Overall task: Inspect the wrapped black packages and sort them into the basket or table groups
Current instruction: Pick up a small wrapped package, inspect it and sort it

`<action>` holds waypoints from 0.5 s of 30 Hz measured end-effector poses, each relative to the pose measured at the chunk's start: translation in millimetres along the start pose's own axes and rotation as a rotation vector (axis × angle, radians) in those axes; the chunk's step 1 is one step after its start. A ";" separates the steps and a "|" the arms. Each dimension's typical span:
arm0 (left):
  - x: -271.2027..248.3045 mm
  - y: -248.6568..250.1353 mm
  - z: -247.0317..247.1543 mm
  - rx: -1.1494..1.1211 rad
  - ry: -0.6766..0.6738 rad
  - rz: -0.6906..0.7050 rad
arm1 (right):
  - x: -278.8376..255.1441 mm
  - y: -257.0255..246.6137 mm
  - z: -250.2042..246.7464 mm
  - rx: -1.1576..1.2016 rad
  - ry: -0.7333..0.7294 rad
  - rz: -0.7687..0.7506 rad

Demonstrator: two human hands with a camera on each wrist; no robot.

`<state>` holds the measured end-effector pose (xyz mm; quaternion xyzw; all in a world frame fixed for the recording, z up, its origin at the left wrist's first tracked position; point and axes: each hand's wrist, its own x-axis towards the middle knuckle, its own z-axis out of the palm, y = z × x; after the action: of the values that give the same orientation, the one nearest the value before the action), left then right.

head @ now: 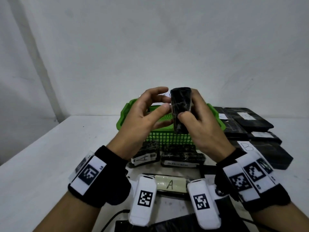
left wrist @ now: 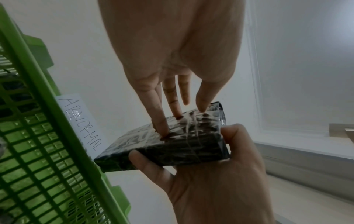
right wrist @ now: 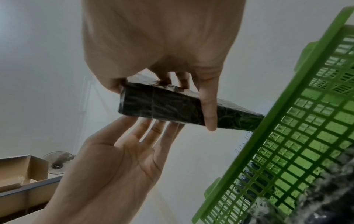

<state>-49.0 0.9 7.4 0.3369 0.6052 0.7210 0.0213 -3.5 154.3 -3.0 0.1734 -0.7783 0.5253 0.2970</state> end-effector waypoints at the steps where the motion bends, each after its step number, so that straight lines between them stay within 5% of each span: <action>1: 0.8 0.8 -1.3 -0.020 0.007 -0.029 | 0.4 2.0 -2.0 -0.030 -0.006 0.005; 7: -2.1 8.4 -4.8 -0.082 -0.112 -0.372 | -1.6 5.1 -17.2 -0.035 -0.187 0.026; 10: -1.0 7.4 -5.5 -0.128 -0.124 -0.365 | 4.6 7.3 -14.5 -0.003 -0.260 0.107; 15: 2.4 -3.0 -10.5 -0.072 -0.088 -0.302 | 11.7 3.1 -17.3 0.140 -0.131 0.357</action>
<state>-57.4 -6.3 5.4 0.2724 0.6213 0.7153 0.1677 -9.4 172.0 7.0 0.0867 -0.7759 0.6101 0.1350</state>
